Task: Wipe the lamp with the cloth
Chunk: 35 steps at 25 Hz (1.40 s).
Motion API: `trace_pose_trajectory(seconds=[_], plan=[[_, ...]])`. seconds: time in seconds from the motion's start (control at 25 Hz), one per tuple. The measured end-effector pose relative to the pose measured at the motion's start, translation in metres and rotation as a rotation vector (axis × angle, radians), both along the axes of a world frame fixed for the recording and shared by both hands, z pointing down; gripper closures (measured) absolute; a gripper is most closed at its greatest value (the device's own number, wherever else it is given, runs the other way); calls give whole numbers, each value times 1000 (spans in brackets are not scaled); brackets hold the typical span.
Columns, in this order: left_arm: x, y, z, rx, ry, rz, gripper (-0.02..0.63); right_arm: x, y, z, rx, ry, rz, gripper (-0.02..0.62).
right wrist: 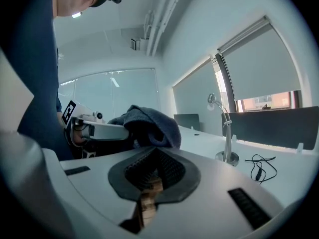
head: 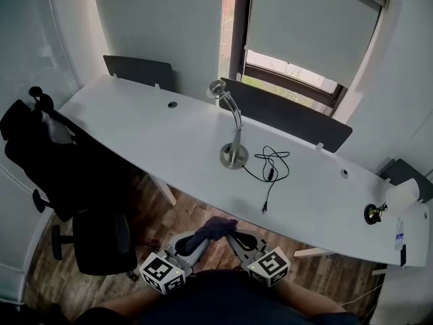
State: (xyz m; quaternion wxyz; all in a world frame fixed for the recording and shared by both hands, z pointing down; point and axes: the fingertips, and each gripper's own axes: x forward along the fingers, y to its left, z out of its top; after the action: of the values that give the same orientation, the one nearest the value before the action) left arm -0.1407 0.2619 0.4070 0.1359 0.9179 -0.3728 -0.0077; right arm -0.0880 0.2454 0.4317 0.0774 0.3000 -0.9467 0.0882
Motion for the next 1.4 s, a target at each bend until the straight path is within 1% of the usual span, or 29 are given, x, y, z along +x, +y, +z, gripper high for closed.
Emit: trace_pose_trajectory(seconds=[0.16, 0.32, 0.48, 0.68, 0.8, 1.0, 1.08, 1.16, 1.24, 1.4], plan=[[3, -15, 5, -14, 0, -4, 548, 6, -16, 4, -15, -6, 10, 586], [9, -42, 11, -25, -10, -13, 548, 11, -44, 10, -24, -20, 1, 586], [16, -85, 10, -36, -15, -52, 548, 23, -89, 13, -31, -42, -10, 586], [31, -145, 14, -51, -53, -94, 548, 33, -154, 14, -44, -63, -57, 586], [40, -182, 18, -86, -49, -130, 548, 42, -192, 18, -69, -76, -84, 586], [57, -225, 30, -153, -65, -165, 548, 55, -242, 31, -123, -86, -129, 586], [57, -238, 37, -181, -68, -181, 548, 57, -256, 38, -144, -85, -138, 586], [54, -248, 44, -212, -52, -198, 548, 57, -265, 44, -161, -87, -138, 586], [50, -260, 51, -233, -41, -201, 548, 57, -272, 49, -173, -86, -133, 586], [44, -283, 68, -248, -47, -172, 548, 56, -288, 55, -186, -63, -101, 586]])
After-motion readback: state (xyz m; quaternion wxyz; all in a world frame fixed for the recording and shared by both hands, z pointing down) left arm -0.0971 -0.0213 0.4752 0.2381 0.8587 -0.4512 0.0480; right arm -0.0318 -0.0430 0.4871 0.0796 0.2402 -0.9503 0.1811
